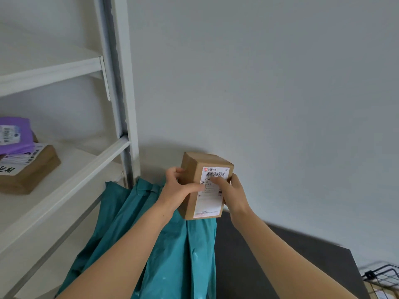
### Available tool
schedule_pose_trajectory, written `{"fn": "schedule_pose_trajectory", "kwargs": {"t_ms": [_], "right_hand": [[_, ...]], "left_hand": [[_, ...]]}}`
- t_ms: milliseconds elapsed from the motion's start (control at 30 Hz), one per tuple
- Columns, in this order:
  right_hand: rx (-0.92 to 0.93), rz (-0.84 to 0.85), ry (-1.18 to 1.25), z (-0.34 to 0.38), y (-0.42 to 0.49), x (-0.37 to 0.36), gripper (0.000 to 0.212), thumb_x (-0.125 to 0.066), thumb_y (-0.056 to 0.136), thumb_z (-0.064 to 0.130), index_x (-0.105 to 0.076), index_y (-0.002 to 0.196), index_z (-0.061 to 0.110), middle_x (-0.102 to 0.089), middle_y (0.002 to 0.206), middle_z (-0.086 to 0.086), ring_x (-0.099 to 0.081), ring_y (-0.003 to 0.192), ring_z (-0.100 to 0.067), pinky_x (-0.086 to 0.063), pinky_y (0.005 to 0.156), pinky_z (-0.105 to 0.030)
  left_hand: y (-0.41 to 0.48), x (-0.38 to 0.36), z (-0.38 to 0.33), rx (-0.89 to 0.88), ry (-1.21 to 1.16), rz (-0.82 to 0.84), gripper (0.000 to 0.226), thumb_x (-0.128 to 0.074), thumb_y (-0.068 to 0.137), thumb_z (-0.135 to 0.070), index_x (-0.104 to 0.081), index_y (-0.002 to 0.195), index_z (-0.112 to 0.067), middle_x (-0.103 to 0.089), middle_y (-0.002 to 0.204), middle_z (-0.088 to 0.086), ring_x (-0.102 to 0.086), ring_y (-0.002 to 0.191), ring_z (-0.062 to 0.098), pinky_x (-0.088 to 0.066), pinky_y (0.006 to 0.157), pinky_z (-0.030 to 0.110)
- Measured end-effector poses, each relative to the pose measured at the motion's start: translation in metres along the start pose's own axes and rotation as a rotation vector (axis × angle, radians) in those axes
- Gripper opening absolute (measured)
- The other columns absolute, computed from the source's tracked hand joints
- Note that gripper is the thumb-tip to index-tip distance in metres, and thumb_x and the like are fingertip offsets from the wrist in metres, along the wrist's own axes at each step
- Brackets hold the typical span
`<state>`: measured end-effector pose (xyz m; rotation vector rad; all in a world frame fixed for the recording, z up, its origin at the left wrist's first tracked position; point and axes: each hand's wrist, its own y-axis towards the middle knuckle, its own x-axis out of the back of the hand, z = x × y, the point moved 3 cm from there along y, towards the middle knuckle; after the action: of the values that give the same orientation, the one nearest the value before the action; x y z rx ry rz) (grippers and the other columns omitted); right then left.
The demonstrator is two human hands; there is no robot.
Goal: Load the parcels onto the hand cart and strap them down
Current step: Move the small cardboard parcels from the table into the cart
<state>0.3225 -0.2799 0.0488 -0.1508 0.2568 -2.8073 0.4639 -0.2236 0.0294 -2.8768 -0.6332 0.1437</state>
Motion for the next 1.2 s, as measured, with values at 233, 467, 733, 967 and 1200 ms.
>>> {"fn": "schedule_pose_trajectory", "kwargs": {"t_ms": [233,467,733,967,1200], "right_hand": [[0.044,-0.095,0.025,0.006,-0.041,0.082,0.028,-0.059,0.091,0.024,-0.051,0.118,0.021,-0.065,0.108,0.002,-0.062,0.091,-0.015,-0.047,0.069,-0.025],[-0.052,-0.212,0.066,-0.024,-0.107,0.222,0.034,-0.055,0.093,0.026,-0.05,0.127,0.024,-0.064,0.109,0.001,-0.06,0.096,-0.021,-0.049,0.074,-0.032],[-0.132,-0.279,0.148,-0.073,-0.217,0.386,0.035,-0.058,0.089,0.041,-0.056,0.119,0.023,-0.067,0.101,-0.004,-0.064,0.09,-0.021,-0.054,0.078,-0.038],[-0.178,-0.36,0.197,-0.116,-0.306,0.508,0.041,-0.063,0.086,0.041,-0.056,0.123,0.024,-0.069,0.109,-0.004,-0.066,0.101,-0.023,-0.055,0.086,-0.04],[-0.226,-0.455,0.295,-0.159,-0.345,0.614,0.037,-0.067,0.083,0.037,-0.061,0.117,0.023,-0.072,0.104,-0.007,-0.068,0.099,-0.025,-0.055,0.088,-0.044]], "left_hand": [[-0.036,-0.076,-0.018,-0.067,0.184,0.103,0.064,-0.078,0.072,-0.03,-0.031,0.116,-0.023,-0.052,0.111,-0.006,-0.052,0.103,0.012,-0.039,0.082,0.029],[-0.101,-0.203,0.001,-0.045,0.129,0.185,0.057,-0.072,0.08,-0.035,-0.032,0.119,-0.023,-0.051,0.116,-0.003,-0.051,0.099,0.012,-0.04,0.073,0.025],[-0.184,-0.352,0.05,0.104,0.06,0.409,0.063,-0.07,0.078,-0.042,-0.032,0.125,-0.023,-0.059,0.114,0.005,-0.056,0.105,0.021,-0.043,0.098,0.044],[-0.259,-0.481,0.094,0.161,0.11,0.618,0.097,-0.076,0.061,-0.056,-0.029,0.139,-0.024,-0.06,0.117,0.002,-0.058,0.107,0.022,-0.045,0.098,0.049],[-0.299,-0.591,0.122,0.25,0.153,0.748,0.054,-0.064,0.082,-0.042,-0.042,0.128,-0.022,-0.064,0.109,0.001,-0.06,0.101,0.017,-0.05,0.077,0.033]]}}
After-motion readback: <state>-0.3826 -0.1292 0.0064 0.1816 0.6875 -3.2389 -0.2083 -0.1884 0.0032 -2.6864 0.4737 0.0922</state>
